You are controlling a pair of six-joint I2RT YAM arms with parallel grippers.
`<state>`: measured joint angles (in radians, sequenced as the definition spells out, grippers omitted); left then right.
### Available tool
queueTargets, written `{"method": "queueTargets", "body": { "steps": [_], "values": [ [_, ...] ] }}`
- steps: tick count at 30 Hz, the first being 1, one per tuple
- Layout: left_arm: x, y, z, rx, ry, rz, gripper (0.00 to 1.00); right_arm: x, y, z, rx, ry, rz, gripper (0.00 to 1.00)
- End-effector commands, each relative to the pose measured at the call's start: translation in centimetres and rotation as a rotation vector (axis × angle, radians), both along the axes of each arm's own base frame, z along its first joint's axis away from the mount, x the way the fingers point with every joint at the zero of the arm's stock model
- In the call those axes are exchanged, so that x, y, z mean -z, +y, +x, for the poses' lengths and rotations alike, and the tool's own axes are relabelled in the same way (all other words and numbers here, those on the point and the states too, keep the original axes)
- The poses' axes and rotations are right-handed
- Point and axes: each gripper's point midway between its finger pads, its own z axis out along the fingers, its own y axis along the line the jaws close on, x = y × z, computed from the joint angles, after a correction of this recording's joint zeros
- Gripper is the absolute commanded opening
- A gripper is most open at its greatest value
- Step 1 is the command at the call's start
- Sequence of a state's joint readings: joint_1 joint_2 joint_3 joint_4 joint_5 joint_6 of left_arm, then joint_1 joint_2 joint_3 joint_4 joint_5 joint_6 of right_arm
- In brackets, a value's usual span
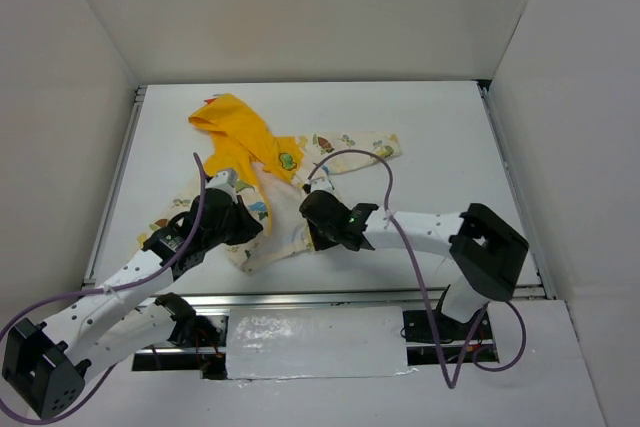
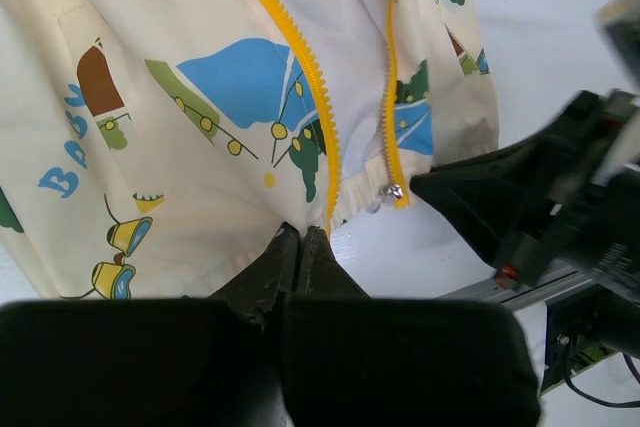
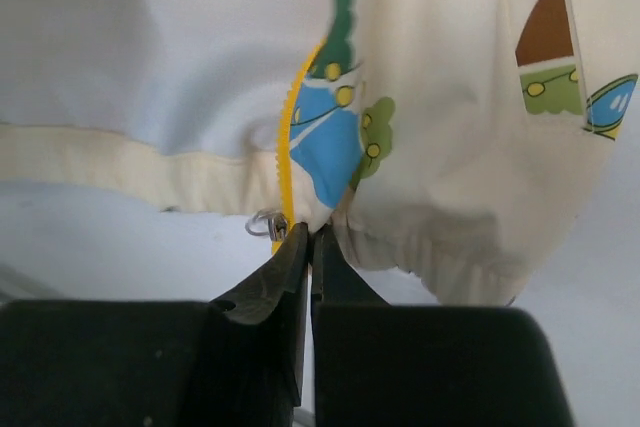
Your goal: Zip up the jacket
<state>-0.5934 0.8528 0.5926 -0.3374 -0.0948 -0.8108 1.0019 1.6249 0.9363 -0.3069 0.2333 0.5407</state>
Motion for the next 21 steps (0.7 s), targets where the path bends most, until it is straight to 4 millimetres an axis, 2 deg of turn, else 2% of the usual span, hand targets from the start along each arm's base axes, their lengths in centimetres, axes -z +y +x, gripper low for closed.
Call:
{"method": "queueTargets", "body": {
  "steps": [1, 2, 3, 5, 6, 7, 9, 11, 12, 13, 14, 15, 16, 17, 18, 19, 20, 21],
  "values": [
    [-0.9, -0.1, 0.6, 0.004, -0.041, -0.004, 0.00, -8.0, 3.2, 0.7, -0.058, -0.152, 0.273, 0.00],
    [-1.2, -0.1, 0.8, 0.000, -0.048, -0.007, 0.00, -7.8, 2.7, 0.2, -0.081, -0.168, 0.303, 0.00],
    [-1.6, -0.2, 1.0, -0.003, -0.060, -0.016, 0.00, -11.7, 4.1, 0.4, -0.134, -0.269, 0.463, 0.00],
    [-2.1, -0.3, 1.3, -0.011, -0.079, -0.031, 0.00, -14.1, 4.6, -0.4, -0.238, -0.394, 0.634, 0.00],
    [-2.5, -0.3, 1.5, -0.016, -0.091, -0.040, 0.00, -14.2, 4.3, 0.0, -0.249, -0.416, 0.660, 0.00],
    [-2.9, -0.3, 1.8, -0.021, -0.110, -0.050, 0.00, -14.1, 5.1, -1.4, -0.365, -0.378, 0.705, 0.00],
    [-3.1, -0.2, 2.3, -0.041, -0.133, -0.052, 0.00, -12.3, 6.0, -1.8, -0.508, -0.348, 0.655, 0.00],
    [-3.5, -0.1, 2.7, -0.054, -0.151, -0.055, 0.00, -11.1, 6.4, -0.7, -0.538, -0.342, 0.561, 0.00],
    [-3.8, -0.3, 2.7, -0.041, -0.162, -0.060, 0.00, -11.8, 6.6, -0.6, -0.544, -0.363, 0.577, 0.00],
    [-4.2, -0.5, 2.9, -0.035, -0.181, -0.075, 0.00, -13.2, 6.8, -1.8, -0.627, -0.349, 0.666, 0.00],
    [-4.1, -0.7, 2.8, -0.027, -0.185, -0.082, 0.00, -15.8, 6.8, -2.7, -0.662, -0.429, 0.795, 0.00],
    [-4.8, -0.8, 2.7, -0.013, -0.215, -0.103, 0.00, -16.5, 6.7, -2.8, -0.663, -0.471, 0.825, 0.00],
    [-5.1, -1.1, 2.5, 0.002, -0.228, -0.123, 0.00, -15.9, 7.5, -3.5, -0.663, -0.475, 0.786, 0.00],
    [-5.6, -1.1, 2.4, 0.002, -0.258, -0.150, 0.00, -14.7, 7.5, 0.1, -0.508, -0.492, 0.623, 0.00],
    [-6.0, -1.2, 2.3, 0.007, -0.273, -0.164, 0.00, -15.1, 7.9, 0.1, -0.517, -0.481, 0.635, 0.00],
    [-5.8, -1.3, 2.0, 0.022, -0.277, -0.175, 0.00, -13.7, 7.0, -1.0, -0.555, -0.428, 0.679, 0.00],
    [-6.2, -1.4, 1.9, 0.030, -0.297, -0.190, 0.00, -19.2, 7.3, -3.2, -0.610, -0.506, 0.935, 0.00],
    [-6.8, -1.4, 1.6, 0.038, -0.324, -0.207, 0.00, -19.4, 6.7, -3.1, -0.558, -0.542, 0.980, 0.00]
  ]
}}
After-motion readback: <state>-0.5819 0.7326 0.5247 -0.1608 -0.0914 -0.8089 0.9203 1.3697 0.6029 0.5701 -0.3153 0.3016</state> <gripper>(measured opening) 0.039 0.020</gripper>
